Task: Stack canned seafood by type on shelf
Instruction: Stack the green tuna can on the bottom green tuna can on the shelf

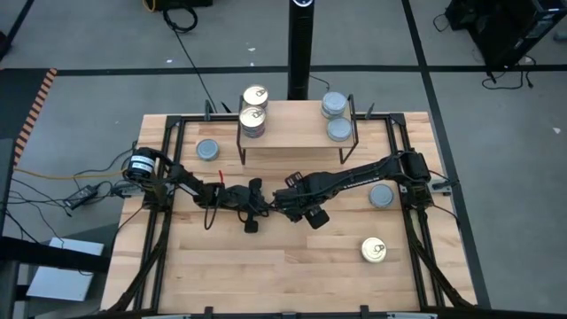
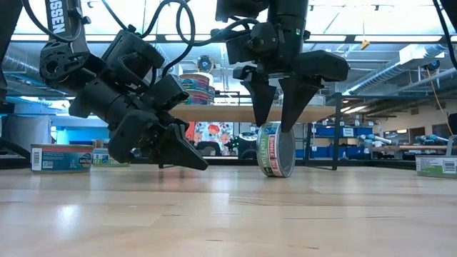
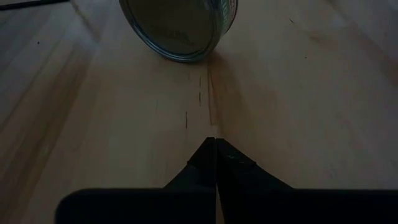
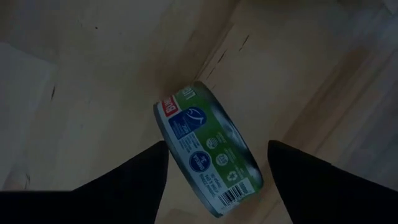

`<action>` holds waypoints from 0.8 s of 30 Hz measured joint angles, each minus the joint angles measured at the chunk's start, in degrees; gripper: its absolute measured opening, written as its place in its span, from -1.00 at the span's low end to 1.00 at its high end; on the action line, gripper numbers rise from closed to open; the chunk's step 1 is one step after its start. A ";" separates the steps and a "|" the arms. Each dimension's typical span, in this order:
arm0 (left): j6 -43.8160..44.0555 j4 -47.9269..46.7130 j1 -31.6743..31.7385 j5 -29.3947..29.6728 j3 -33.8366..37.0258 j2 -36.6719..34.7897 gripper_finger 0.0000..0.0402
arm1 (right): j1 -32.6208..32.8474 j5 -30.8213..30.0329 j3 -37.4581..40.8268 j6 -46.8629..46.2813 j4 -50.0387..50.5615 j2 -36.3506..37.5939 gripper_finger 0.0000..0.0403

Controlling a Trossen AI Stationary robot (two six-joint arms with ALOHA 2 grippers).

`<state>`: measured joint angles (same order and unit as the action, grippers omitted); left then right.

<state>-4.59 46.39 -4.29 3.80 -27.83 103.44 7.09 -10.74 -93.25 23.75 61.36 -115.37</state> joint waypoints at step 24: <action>-0.10 0.00 0.00 0.03 0.00 0.00 -0.98 | -0.11 -0.02 0.02 0.12 -0.02 0.00 0.36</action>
<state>-4.69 46.39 -4.29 3.84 -27.83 103.44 6.98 -10.76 -93.23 23.87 61.34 -115.37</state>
